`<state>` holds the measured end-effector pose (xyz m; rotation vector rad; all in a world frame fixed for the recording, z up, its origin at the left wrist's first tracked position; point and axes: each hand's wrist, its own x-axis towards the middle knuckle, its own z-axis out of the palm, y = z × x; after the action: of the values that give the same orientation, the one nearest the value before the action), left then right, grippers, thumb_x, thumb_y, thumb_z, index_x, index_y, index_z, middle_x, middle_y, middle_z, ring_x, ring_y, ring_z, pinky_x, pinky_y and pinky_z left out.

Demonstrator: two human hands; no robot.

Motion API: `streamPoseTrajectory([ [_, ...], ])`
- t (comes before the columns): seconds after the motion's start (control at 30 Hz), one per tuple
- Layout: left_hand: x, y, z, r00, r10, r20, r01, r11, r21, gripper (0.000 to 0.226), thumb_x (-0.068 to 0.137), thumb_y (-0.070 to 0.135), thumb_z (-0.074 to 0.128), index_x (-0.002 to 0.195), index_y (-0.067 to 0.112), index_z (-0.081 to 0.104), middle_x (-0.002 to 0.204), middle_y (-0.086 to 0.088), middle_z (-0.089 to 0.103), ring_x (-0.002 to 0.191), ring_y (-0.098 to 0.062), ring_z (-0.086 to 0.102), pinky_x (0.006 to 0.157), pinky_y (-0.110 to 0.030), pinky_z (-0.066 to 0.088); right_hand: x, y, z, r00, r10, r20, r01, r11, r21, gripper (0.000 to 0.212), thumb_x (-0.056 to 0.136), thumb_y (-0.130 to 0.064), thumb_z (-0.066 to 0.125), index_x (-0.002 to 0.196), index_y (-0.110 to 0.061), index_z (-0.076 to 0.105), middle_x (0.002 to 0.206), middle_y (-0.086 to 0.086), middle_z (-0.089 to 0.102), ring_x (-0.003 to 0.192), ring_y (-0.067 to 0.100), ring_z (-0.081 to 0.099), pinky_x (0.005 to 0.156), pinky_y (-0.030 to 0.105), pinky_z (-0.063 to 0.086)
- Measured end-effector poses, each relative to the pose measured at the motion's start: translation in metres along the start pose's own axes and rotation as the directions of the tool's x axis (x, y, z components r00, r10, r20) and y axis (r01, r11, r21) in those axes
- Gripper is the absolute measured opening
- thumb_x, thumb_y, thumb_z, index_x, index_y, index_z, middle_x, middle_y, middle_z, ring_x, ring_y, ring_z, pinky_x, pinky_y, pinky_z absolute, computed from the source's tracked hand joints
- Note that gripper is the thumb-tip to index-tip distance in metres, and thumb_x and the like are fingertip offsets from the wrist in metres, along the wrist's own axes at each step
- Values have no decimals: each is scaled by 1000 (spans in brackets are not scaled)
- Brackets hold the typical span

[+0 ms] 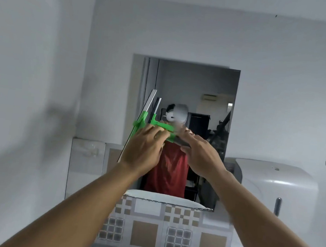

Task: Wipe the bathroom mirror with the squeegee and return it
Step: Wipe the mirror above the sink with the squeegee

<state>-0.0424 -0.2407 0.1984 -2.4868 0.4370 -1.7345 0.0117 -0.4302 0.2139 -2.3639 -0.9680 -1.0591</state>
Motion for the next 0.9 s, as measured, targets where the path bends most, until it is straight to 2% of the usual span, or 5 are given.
streamPoseTrajectory([
  [0.13, -48, -16, 50, 995, -11, 96, 19, 997, -75, 19, 93, 14, 60, 110, 13, 67, 107, -6, 71, 94, -22, 69, 74, -29, 57, 43, 4, 2, 1000, 11, -20, -12, 998, -69, 41, 102, -23, 50, 138, -41, 41, 107, 4, 62, 76, 19, 59, 67, 47, 58],
  [0.23, -59, -39, 85, 949, -147, 279, 175, 982, -77, 39, 95, 24, 58, 134, 16, 58, 134, -4, 62, 116, -22, 64, 92, -33, 58, 75, 11, 3, 999, 19, -45, -24, 994, -106, 46, 103, -22, 48, 140, -47, 37, 102, 3, 59, 74, 19, 60, 66, 44, 59],
  [0.37, -43, -60, 124, 919, -146, 367, 163, 986, -15, 84, 92, 25, 66, 161, 23, 18, 169, -7, 12, 154, -26, 20, 121, -36, 30, 112, 22, 12, 997, 3, -73, -12, 993, -118, 51, 103, -22, 47, 143, -52, 33, 100, 4, 56, 71, 16, 59, 66, 41, 61],
  [0.5, -30, -72, 149, 903, -161, 399, 145, 987, 70, 101, 92, 26, 66, 161, 32, -8, 167, -13, -23, 155, -29, -13, 128, -45, 9, 143, 29, 18, 997, -30, -78, 20, 991, -129, 55, 103, -20, 49, 144, -52, 32, 104, 7, 56, 82, 22, 60, 72, 44, 61],
  [0.9, -33, -86, 180, 907, -140, 398, 124, 990, 64, 104, 92, 18, 65, 158, 35, -15, 167, -13, -23, 155, -34, -18, 128, -50, 4, 193, 27, 3, 997, -69, 35, 77, 912, -403, 76, 100, -13, 51, 151, -56, 14, 108, 6, 47, 95, 20, 45, 86, 50, 52],
])
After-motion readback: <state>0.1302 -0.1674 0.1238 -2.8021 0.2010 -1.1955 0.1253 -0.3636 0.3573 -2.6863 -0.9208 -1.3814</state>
